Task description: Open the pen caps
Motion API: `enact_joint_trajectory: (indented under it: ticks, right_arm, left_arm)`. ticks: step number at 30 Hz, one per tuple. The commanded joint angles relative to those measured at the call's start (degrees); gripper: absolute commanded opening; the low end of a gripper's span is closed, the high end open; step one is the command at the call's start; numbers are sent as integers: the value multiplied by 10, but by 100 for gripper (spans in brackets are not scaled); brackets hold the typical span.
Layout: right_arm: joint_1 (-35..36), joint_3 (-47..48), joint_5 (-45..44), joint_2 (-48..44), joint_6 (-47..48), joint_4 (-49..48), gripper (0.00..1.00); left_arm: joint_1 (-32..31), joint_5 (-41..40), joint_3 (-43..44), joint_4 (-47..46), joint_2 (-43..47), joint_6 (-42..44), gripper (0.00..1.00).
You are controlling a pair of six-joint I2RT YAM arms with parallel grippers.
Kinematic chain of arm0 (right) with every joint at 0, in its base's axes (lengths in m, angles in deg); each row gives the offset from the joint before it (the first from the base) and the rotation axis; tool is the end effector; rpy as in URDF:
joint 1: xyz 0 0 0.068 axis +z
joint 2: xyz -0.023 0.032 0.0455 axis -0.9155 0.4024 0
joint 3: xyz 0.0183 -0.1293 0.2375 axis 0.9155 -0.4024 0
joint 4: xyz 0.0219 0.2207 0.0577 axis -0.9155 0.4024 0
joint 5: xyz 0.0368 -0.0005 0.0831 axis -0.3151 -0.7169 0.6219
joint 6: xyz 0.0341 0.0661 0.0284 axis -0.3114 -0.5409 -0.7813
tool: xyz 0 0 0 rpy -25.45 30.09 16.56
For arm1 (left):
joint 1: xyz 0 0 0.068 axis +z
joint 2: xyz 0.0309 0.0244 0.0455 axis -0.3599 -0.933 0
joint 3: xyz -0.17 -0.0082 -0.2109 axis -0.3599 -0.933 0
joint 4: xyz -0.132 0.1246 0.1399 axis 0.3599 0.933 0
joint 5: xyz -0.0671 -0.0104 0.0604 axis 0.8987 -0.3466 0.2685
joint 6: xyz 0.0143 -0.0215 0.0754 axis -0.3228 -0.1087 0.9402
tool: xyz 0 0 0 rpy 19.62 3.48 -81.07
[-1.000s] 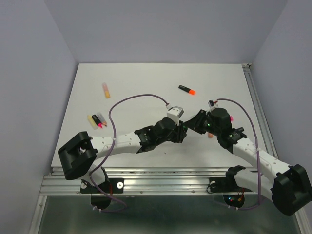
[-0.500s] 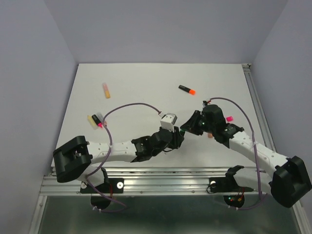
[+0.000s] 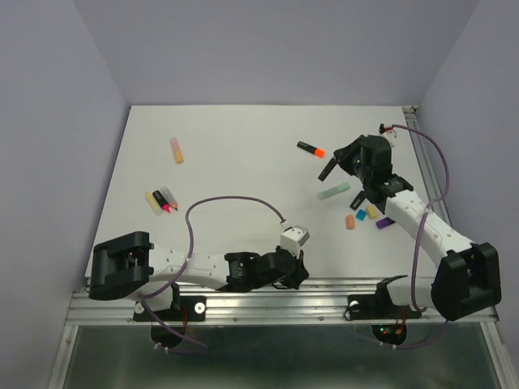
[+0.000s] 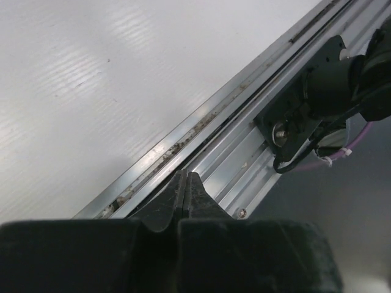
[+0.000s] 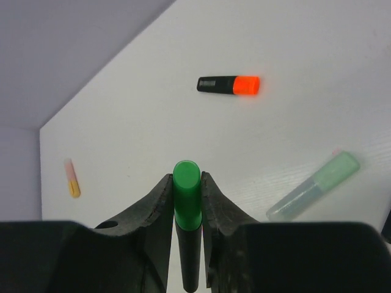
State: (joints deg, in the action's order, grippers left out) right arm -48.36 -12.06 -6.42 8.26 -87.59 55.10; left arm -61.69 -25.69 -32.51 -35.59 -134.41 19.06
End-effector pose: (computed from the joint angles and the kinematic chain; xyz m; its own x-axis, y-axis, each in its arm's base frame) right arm 0.2811 0.0780 0.2881 -0.3730 0.6255 -0.6853 0.1759 0.7729 0.6097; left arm 0.0532 -0.2961 0.2128 -0.6840 0.0911 -0.7237 0.6477 0.5322 -0.5452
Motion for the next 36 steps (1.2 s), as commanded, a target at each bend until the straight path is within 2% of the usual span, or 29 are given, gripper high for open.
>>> enact_joint_trajectory:
  ticks: [1, 4, 8, 9, 11, 12, 13, 14, 15, 19, 22, 23, 26, 29, 36]
  right_arm:
    - [-7, 9, 52, -26, 31, -84, 1]
    - [-8, -14, 100, -49, 53, -107, 1]
    - [-7, -56, 205, -94, 69, -135, 1]
    - [-7, -78, 220, -114, 69, -140, 1]
    - [-7, -95, 236, -137, 65, -146, 1]
    - [-7, -101, 241, -146, 65, -148, 1]
    - [-7, -115, 250, -166, 69, -150, 1]
    - [-7, -122, 258, -175, 65, -146, 1]
    - [-8, -129, 270, -184, 63, -148, 1]
    - [-7, -165, 322, -214, 39, -156, 1]
    - [-7, -207, 400, -227, -16, -223, 1]
    - [-8, -212, 441, -227, -29, -238, 1]
    - [-7, -233, 492, -219, -72, -291, 1]
    - [-6, -254, 510, -220, -117, -354, 1]
    - [-6, -261, 517, -229, -146, -359, 1]
  left_arm:
    - [11, -21, 14, 43, 20, -23, 0]
    - [34, -2, 36, 55, 26, -1, 0]
    - [80, 29, 84, 62, 26, 38, 22]
    - [99, 35, 89, 62, 28, 44, 38]
    - [113, 55, 101, 59, 31, 61, 53]
    - [122, 62, 104, 57, 38, 67, 70]
    - [133, 80, 105, 47, 42, 74, 80]
    - [140, 88, 101, 40, 52, 83, 85]
    - [145, 98, 99, 31, 58, 89, 98]
    - [176, 128, 87, -4, 79, 108, 99]
    - [209, 208, 72, -62, 90, 119, 99]
    - [219, 221, 71, -73, 96, 120, 99]
    - [221, 245, 73, -101, 98, 131, 99]
    - [221, 241, 84, -104, 91, 137, 99]
    - [224, 236, 95, -108, 75, 134, 99]
